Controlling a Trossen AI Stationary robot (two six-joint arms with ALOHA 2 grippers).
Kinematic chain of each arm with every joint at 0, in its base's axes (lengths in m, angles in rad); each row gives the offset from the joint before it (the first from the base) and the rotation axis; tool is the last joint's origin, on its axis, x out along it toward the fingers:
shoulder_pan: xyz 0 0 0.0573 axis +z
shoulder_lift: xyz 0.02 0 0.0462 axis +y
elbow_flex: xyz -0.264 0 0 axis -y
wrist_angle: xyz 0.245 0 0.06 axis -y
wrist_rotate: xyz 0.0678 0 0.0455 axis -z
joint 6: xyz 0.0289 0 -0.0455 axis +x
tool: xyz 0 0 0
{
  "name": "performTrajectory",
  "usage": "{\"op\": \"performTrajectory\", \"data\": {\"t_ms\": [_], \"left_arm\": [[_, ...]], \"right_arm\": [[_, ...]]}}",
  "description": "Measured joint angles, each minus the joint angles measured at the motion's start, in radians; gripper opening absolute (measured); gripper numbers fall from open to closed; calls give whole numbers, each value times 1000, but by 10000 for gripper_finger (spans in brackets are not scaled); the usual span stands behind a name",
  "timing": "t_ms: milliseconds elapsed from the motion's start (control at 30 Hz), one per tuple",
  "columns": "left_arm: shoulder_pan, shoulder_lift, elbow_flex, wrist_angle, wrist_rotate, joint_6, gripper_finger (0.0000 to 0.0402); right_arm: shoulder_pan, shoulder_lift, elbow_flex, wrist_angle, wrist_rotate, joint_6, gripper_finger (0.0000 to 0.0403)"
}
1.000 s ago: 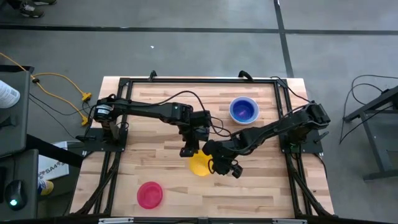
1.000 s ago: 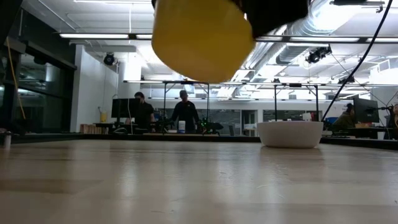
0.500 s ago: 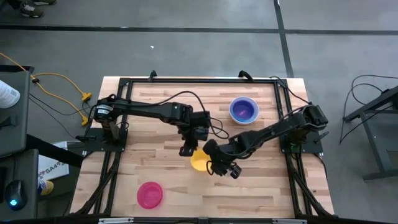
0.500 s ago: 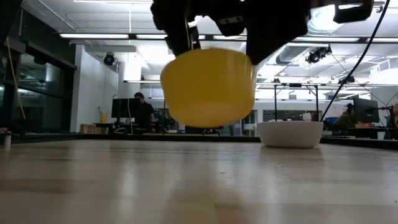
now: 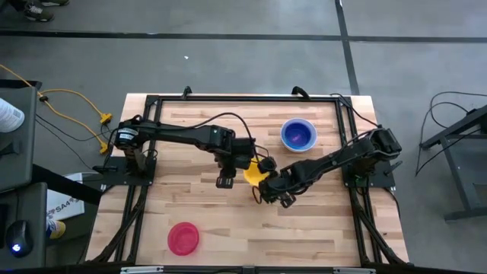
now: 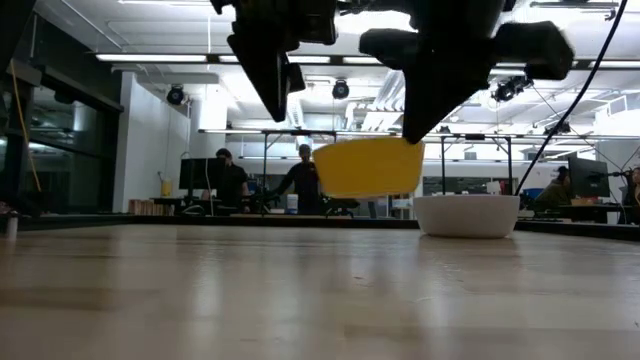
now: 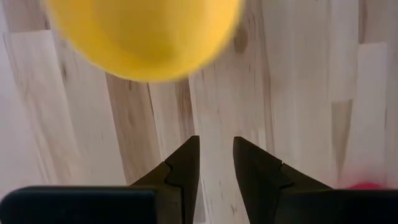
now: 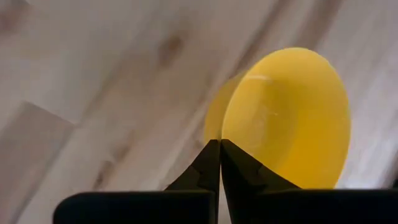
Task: Nest bowls inside each other
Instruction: Stack the yellow bowl on the purple bowl
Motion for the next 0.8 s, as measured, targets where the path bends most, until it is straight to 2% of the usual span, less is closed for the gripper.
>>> {"op": "performTrajectory", "data": {"t_ms": [333, 467, 633, 800], "left_arm": [[0, 0, 0, -27, -5, 4, 97], [1, 0, 0, -47, -50, 15, 97], [14, 0, -1, -61, -48, 19, 97], [32, -1, -25, -57, -51, 18, 97]], "right_arm": [[-153, -53, -79, -23, 10, 82, 3], [-188, -127, -106, -18, 12, 83, 3], [-196, -268, -104, -32, 18, 107, 3], [-199, -394, -135, -72, 81, 169, 3]]}}
